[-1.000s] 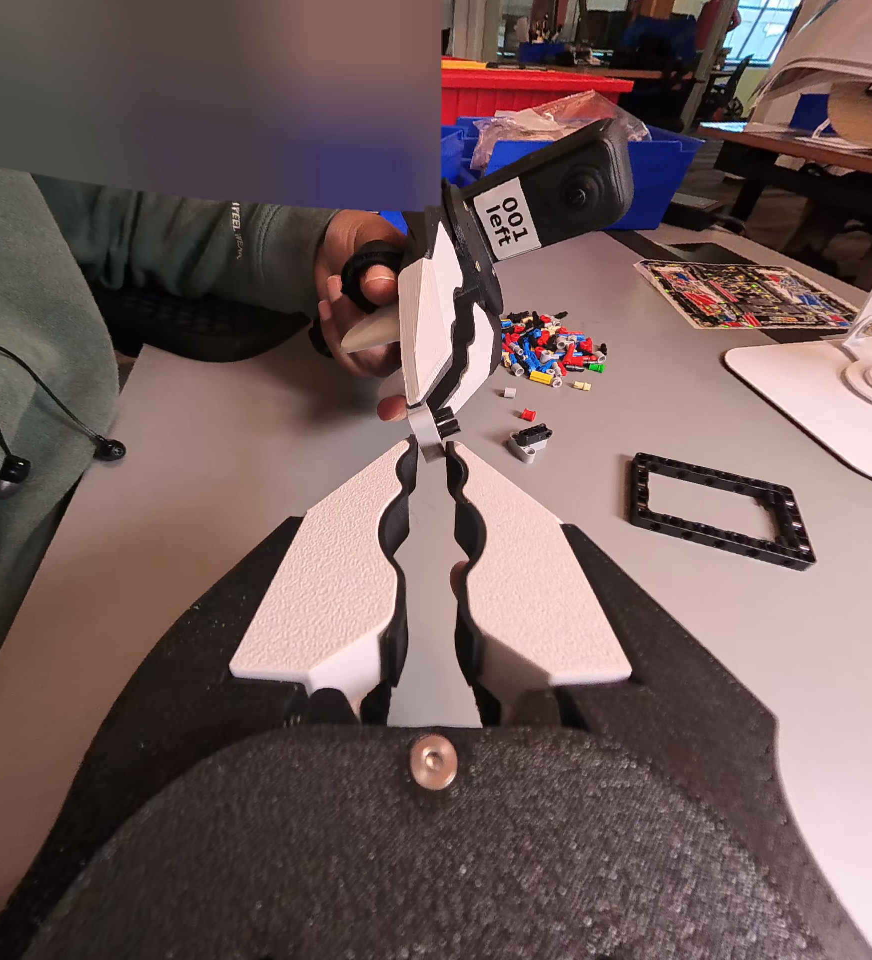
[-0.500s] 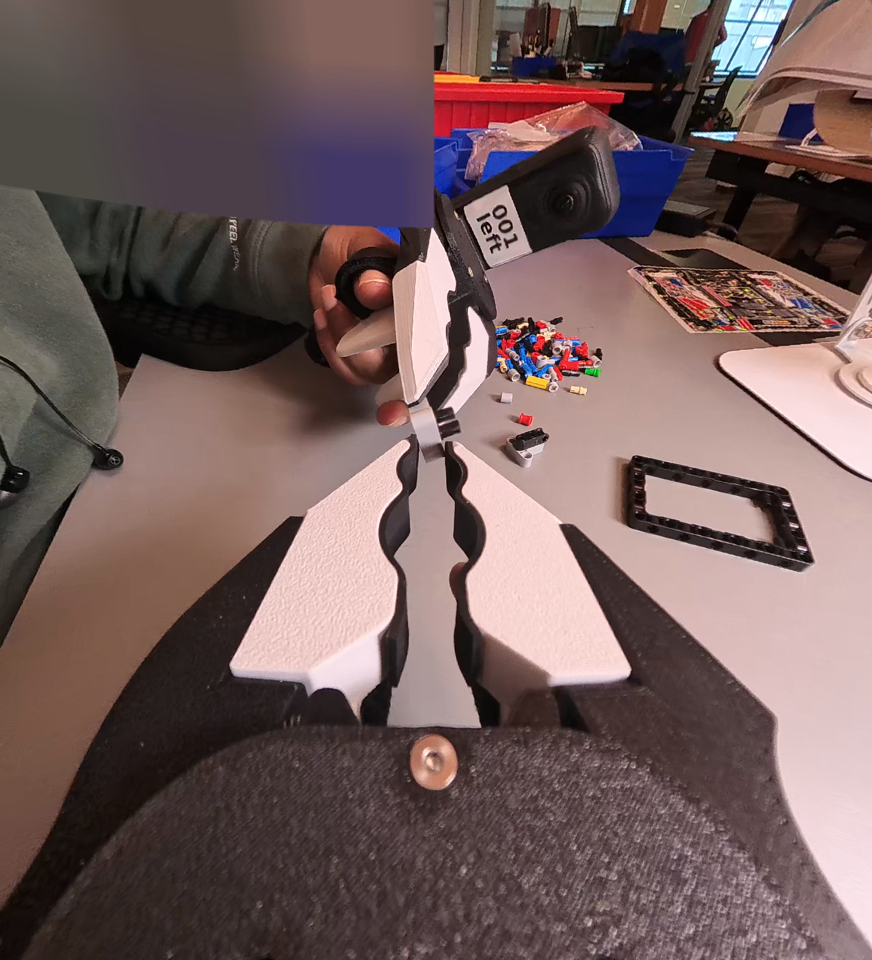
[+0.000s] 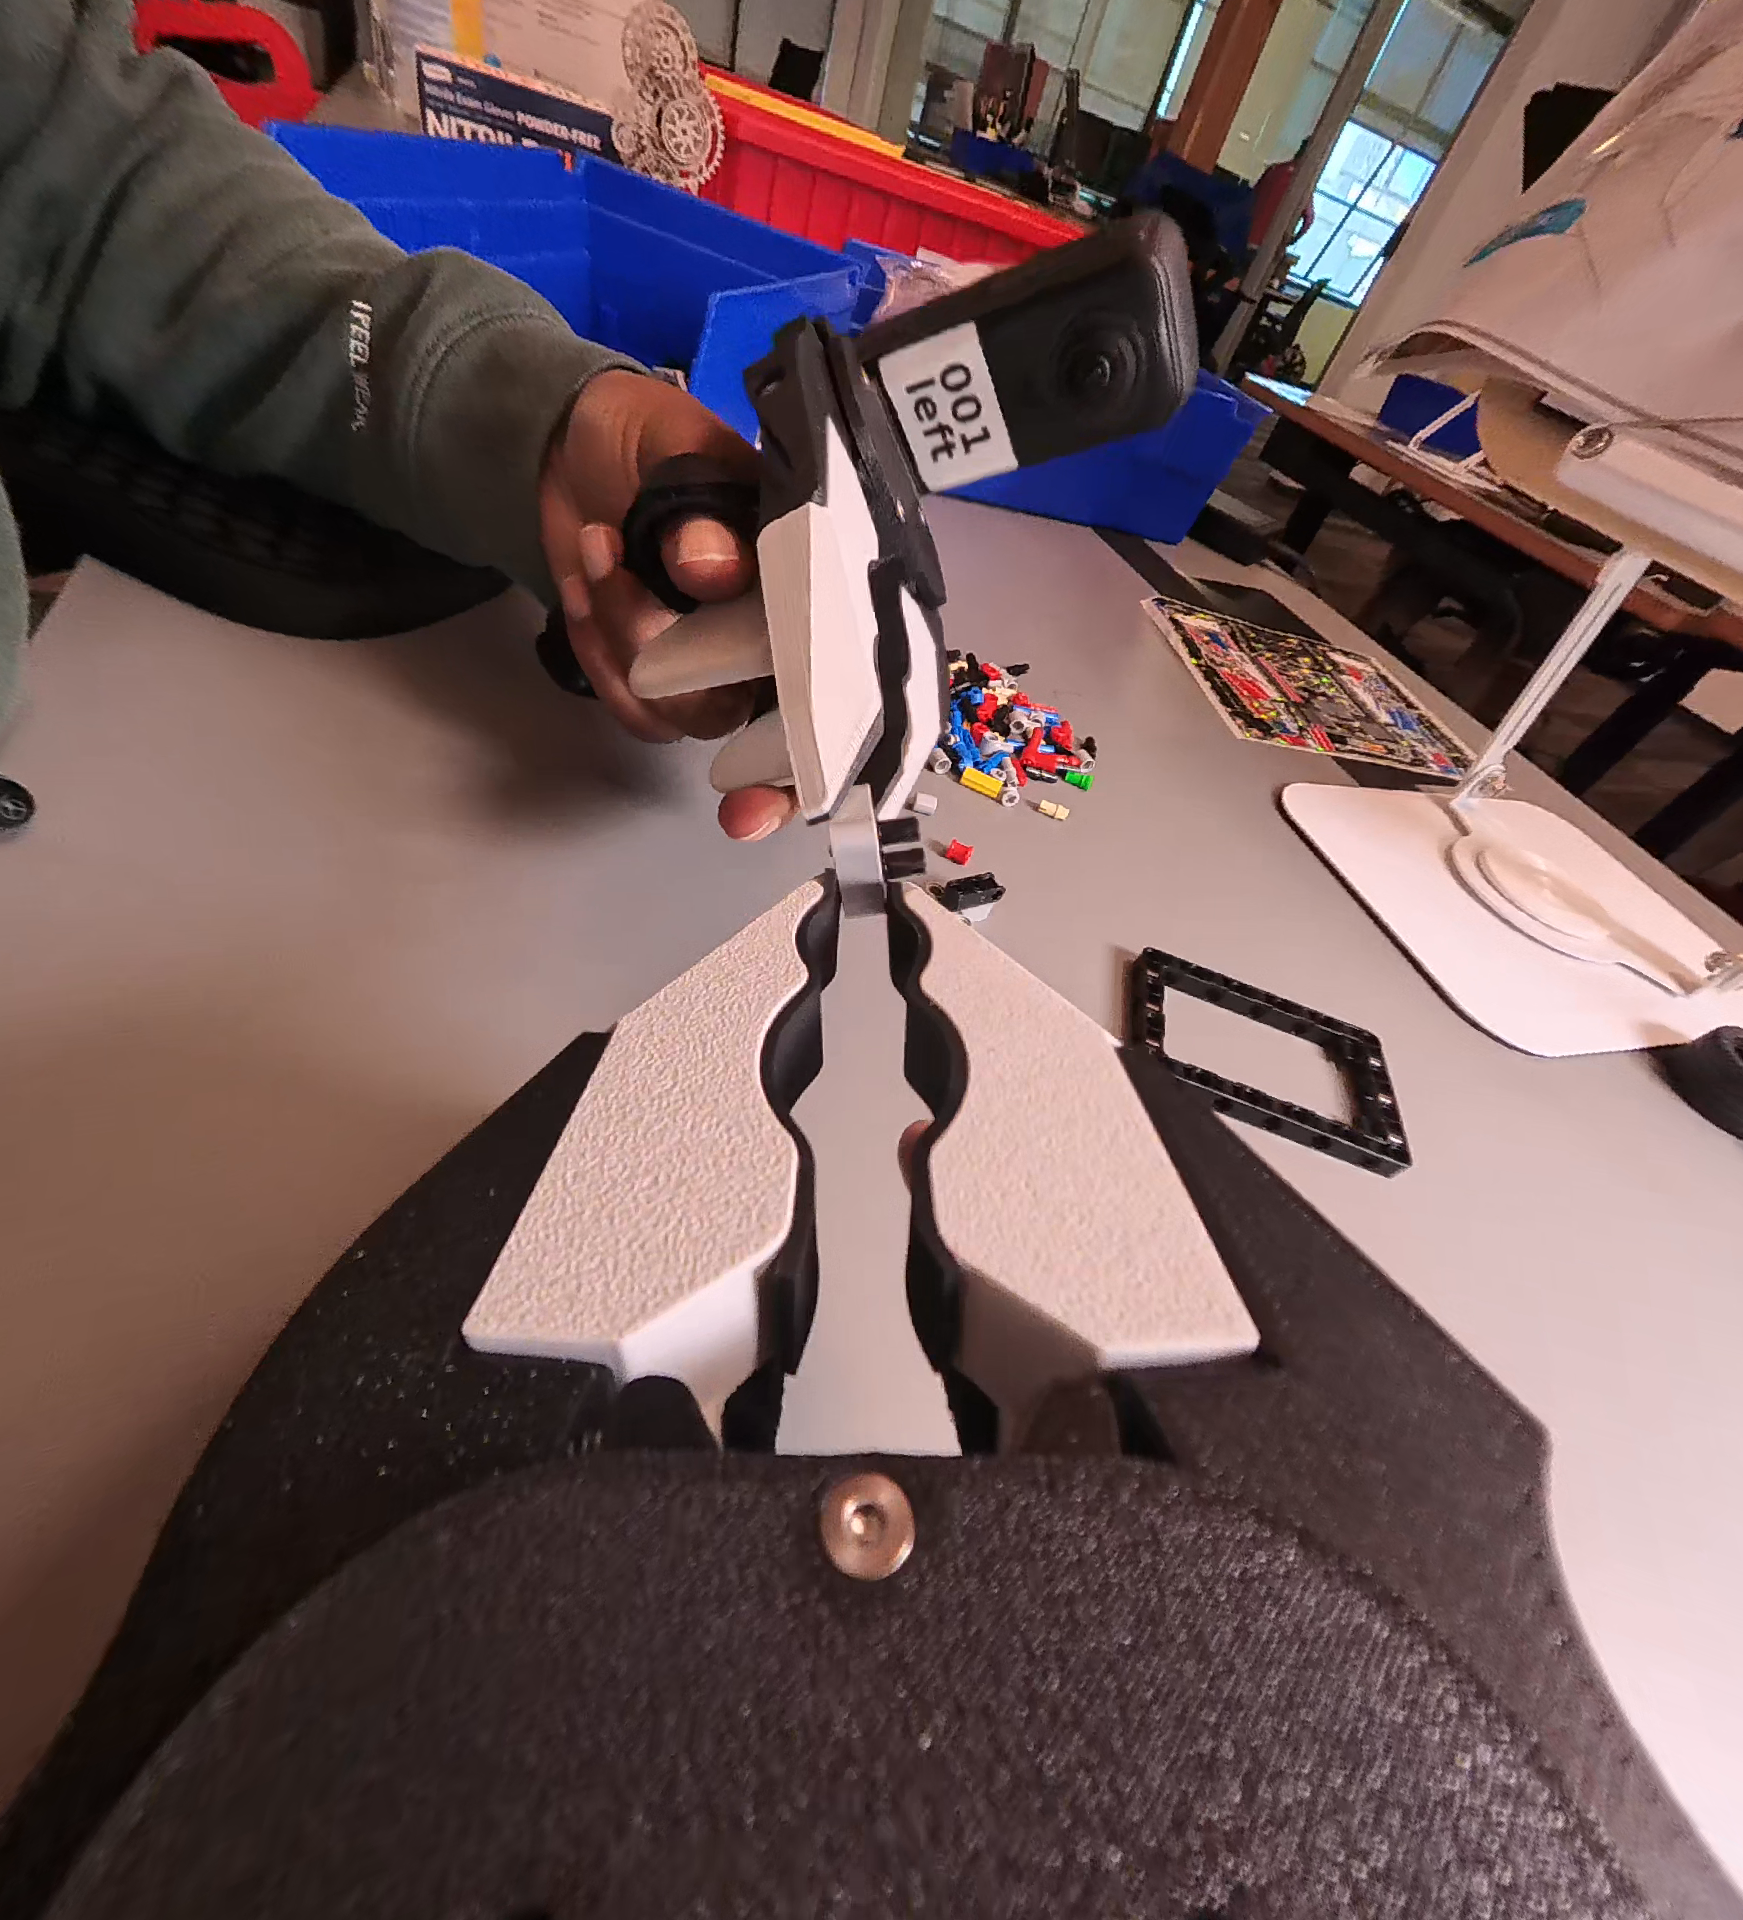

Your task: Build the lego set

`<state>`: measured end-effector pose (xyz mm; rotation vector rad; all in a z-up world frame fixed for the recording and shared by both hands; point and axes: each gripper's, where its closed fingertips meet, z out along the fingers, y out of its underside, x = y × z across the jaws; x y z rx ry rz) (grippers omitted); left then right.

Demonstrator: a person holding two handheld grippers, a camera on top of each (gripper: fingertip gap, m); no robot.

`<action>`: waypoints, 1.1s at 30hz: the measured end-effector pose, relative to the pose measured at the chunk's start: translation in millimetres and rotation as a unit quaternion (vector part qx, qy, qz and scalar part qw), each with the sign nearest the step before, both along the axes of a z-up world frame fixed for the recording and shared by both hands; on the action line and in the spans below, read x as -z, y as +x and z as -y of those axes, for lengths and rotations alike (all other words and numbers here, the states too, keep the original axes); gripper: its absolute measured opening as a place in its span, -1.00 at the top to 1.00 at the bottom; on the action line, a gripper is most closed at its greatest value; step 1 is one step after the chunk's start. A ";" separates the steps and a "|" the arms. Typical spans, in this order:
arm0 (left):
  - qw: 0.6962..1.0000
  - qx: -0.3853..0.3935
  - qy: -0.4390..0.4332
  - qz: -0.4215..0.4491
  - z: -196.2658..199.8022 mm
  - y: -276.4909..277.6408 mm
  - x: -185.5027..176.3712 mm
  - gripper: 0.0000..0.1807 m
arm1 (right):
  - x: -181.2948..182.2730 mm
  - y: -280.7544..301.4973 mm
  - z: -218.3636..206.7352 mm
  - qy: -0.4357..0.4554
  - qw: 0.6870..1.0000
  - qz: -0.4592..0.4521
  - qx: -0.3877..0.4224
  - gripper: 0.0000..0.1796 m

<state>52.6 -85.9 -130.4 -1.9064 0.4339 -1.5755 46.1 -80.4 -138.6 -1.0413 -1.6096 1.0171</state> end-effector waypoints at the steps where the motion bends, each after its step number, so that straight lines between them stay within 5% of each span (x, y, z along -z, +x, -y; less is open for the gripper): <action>1: 1.000 -0.003 0.015 -0.013 -0.2 0.0 0.8 0.92 | 0.6 0.0 -0.5 0.001 1.000 0.001 0.002 0.92; 12: 0.960 -0.010 0.185 -0.212 0.8 -0.9 23.3 0.93 | -1.9 6.8 3.0 -0.132 0.990 0.016 -0.047 0.75; 33: 0.920 -0.001 0.259 -0.294 3.5 2.1 34.8 0.93 | 13.0 2.1 7.4 -0.123 0.989 0.062 -0.045 0.88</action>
